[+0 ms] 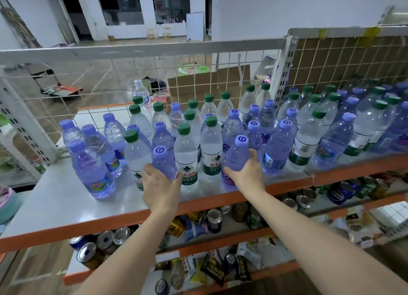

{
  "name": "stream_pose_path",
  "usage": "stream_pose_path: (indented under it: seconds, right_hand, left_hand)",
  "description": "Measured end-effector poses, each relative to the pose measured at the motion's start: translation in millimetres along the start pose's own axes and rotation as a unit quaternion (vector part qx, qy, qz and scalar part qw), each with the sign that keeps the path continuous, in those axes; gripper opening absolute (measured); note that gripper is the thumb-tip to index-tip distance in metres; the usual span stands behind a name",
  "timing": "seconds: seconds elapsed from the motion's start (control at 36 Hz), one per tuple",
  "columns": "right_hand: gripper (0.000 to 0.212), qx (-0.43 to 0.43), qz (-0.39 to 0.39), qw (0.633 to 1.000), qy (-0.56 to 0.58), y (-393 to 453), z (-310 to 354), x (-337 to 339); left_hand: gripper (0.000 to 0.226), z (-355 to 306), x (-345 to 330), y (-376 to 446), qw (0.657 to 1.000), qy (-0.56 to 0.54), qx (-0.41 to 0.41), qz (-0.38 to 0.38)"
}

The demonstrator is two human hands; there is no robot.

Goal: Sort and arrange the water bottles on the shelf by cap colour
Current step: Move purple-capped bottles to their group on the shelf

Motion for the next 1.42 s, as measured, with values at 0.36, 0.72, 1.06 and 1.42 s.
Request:
stream_pose_path:
  seconds: [0.36,0.72,1.06,1.42]
  right_hand:
    - [0.091,0.004,-0.030,0.996,-0.087,-13.2,-6.1,58.5]
    - [0.087,-0.012,-0.055,0.991,-0.122,2.9,-69.9,163.5]
    - [0.072,0.002,-0.043,0.995,-0.086,39.4,-170.3,294.3]
    - [0.083,-0.024,-0.086,0.992,-0.092,83.8,-270.8,411.3]
  left_hand:
    - [0.068,-58.4,9.9,-41.6,0.994,0.028,-0.108,-0.019]
    - [0.066,-132.3,-64.3,-118.7,0.987,0.027,-0.153,0.049]
    - [0.061,-231.6,-168.7,-228.9,0.983,-0.009,-0.169,0.074]
    - [0.063,-331.5,-262.1,-312.4,0.972,-0.024,-0.204,0.111]
Point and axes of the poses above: each hand's wrist, its own y-axis towards the middle knuckle, its own x-axis out of the back of the hand, z = x × y, the point moved 7 cm from there along y, towards the middle knuckle, and after that the axes turned 9 degrees about x, right-handed, at the moved point
